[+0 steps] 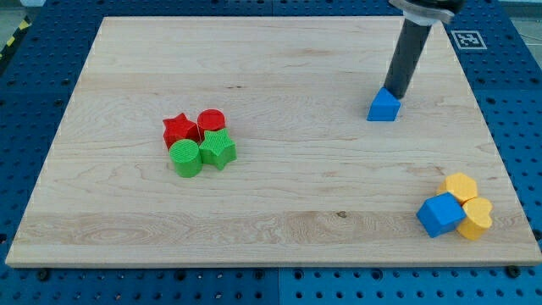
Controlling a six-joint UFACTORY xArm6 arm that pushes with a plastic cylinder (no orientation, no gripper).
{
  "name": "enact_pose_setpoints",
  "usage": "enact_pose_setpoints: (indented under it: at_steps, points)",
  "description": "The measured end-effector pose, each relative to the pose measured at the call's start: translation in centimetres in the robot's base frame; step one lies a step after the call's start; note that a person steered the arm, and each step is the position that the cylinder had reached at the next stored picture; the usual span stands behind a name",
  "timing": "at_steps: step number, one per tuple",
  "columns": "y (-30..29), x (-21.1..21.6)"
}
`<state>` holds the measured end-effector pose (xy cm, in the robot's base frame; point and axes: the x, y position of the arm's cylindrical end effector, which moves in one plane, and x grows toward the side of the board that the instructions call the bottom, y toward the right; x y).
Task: Move the blue triangle downwards
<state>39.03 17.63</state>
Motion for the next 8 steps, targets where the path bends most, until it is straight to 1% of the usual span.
enact_pose_setpoints:
  at_steps: [1,2,3,4,5,7,8]
  points:
    - [-1.6,1.1]
    - [-1.8,1.1]
    - [-3.1,-1.1]
    - [-5.9,-2.4]
    - [-6.5,-0.7]
    - [-6.5,-0.6]
    - [-6.4,0.6]
